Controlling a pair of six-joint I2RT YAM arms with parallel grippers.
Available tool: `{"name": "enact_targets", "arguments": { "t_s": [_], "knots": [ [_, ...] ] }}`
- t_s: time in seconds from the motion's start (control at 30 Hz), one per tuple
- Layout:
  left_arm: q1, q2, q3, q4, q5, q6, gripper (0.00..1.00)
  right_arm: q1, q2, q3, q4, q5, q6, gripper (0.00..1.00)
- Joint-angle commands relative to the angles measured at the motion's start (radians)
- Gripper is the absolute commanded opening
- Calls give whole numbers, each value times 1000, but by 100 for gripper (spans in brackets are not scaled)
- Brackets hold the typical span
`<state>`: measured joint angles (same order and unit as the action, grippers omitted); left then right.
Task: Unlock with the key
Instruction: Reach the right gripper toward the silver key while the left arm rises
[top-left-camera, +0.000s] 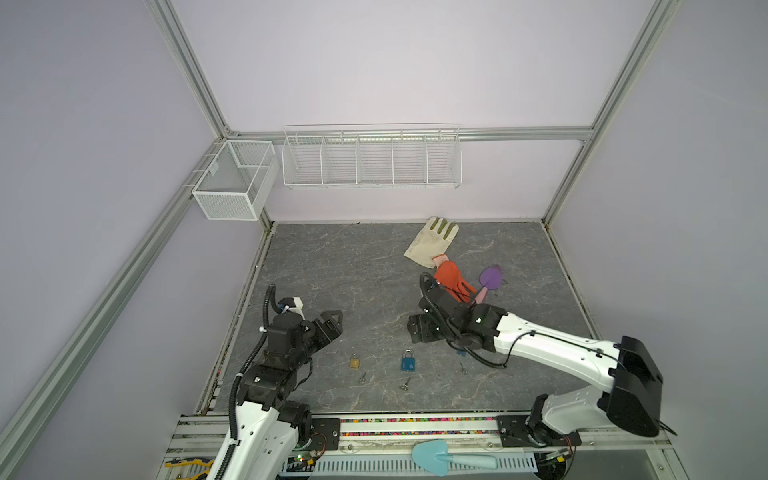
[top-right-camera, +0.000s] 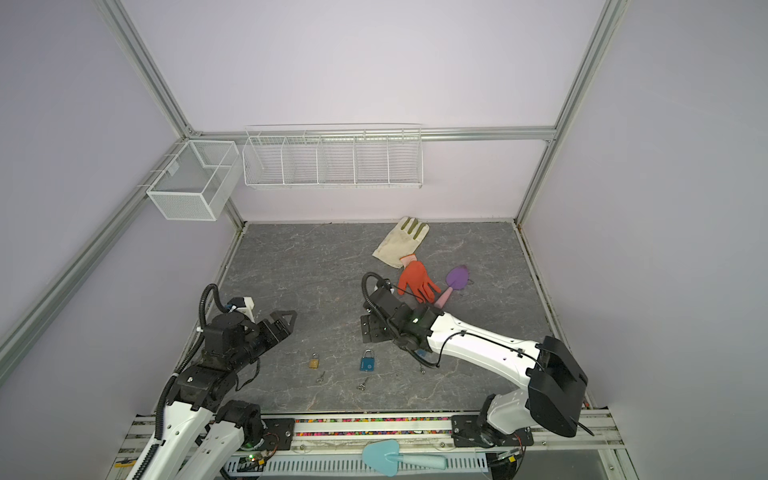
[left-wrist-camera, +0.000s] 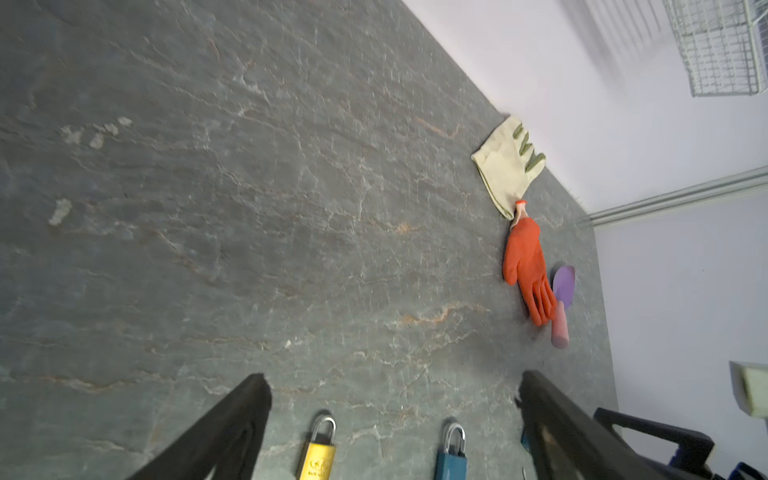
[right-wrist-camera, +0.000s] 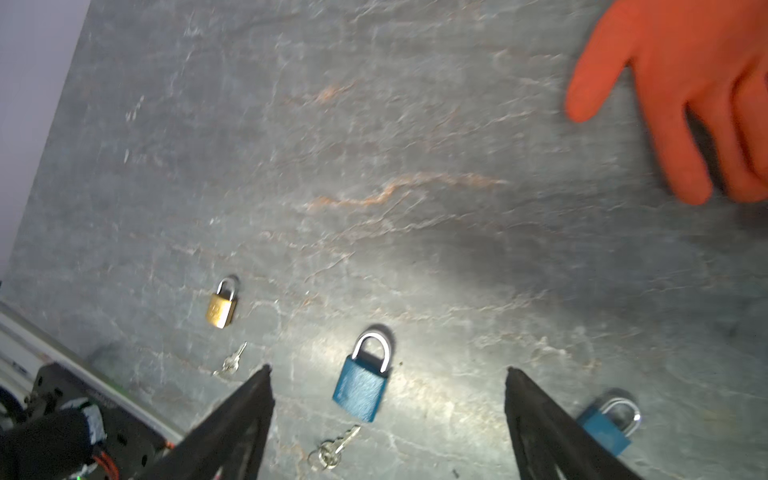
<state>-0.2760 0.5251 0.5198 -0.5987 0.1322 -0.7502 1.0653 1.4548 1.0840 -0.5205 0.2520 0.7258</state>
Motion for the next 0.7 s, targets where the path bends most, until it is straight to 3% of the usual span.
{"name": "enact_targets", "arguments": {
  "t_s": [0.0,0.17,0.33,0.47,0.67],
  "knots": [
    [-45,-36,23,-115,-13,-54,92,84,49,31,-36,40,74,89],
    [-54,-81,42,-236,-70,-80,92,202,166,92,9,18,75,88],
    [-54,-82,66,-269,-80,-100,91,288,255,111,116,-14,-21,94],
    [-54,-80,87,-293,-108,-123,91,296,319,149,114,-34,-80,99],
    [-54,-78,90,-264,-110,-155,91,299,389,236,16,-45,43,85]
  ]
}}
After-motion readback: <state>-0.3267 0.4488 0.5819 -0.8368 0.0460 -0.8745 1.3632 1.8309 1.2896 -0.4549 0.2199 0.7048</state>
